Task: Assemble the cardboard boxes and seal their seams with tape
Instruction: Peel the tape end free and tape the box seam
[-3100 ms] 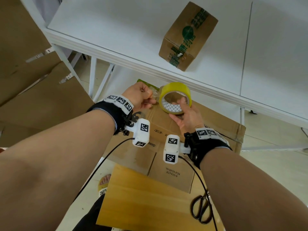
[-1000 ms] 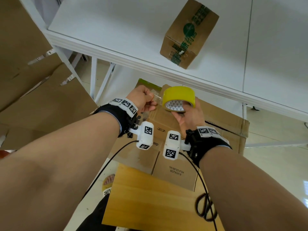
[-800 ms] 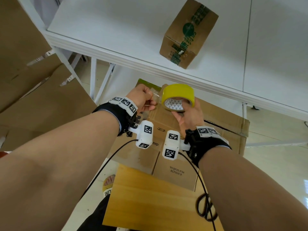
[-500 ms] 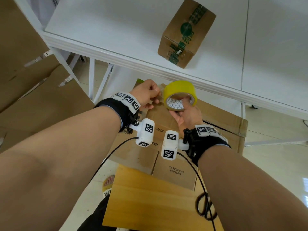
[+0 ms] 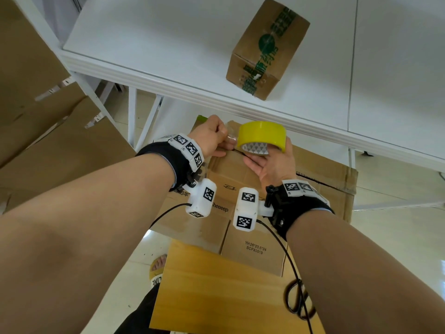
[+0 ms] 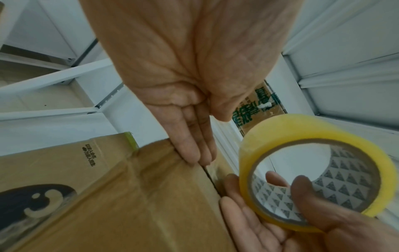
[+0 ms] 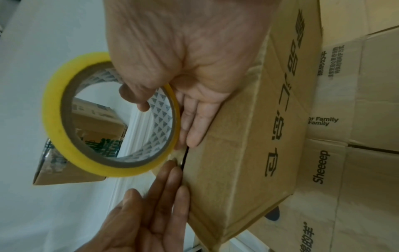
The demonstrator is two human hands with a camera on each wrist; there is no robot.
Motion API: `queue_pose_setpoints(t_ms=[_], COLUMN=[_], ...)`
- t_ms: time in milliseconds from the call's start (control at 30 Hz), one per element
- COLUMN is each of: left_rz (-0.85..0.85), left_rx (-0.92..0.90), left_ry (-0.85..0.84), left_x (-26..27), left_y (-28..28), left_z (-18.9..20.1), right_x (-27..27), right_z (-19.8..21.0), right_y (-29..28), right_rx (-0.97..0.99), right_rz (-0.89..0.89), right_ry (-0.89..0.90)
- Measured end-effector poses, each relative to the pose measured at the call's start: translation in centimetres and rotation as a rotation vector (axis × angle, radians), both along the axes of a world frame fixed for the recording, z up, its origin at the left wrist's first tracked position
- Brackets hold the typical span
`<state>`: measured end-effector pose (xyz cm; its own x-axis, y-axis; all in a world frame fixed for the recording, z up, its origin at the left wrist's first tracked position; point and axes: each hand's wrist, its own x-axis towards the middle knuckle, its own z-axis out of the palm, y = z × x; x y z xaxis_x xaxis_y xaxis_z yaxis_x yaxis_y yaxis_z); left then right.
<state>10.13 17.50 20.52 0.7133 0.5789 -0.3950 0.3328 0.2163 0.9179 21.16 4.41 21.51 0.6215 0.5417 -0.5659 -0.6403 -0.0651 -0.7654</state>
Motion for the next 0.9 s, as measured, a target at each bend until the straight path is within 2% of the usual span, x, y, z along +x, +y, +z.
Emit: queue_pose_setpoints(t_ms=[133, 233, 367, 733, 900], left_rz=[-0.012, -0.005, 0.119, 0.187, 0.202], left_rx=[-0.007, -0.058, -0.133, -0.175, -0.239], left_ry=[0.02, 0.004, 0.017, 0.264, 0.317], left_x=[0.2, 0.3, 0.0, -1.3, -0.9], left_y=[-0.4, -0.7, -0.4, 0.1, 0.2], left_z=[0.3, 0.6, 0.6, 0.8, 0.3], right_x=[-0.9, -0.8, -0.6, -1.1, -1.6], right_z=[-1.2, -1.7, -1.5, -1.9, -1.6], right_y=[0.0, 0.0, 0.0, -0.9, -0.8], right_rx=[-0.078, -0.082, -0.109, -0.067, -0.089], right_rz=[-0.04, -0.116, -0.117, -0.113, -0.131], right_ry=[-0.116, -0.032, -0.004, -0.033, -0.072])
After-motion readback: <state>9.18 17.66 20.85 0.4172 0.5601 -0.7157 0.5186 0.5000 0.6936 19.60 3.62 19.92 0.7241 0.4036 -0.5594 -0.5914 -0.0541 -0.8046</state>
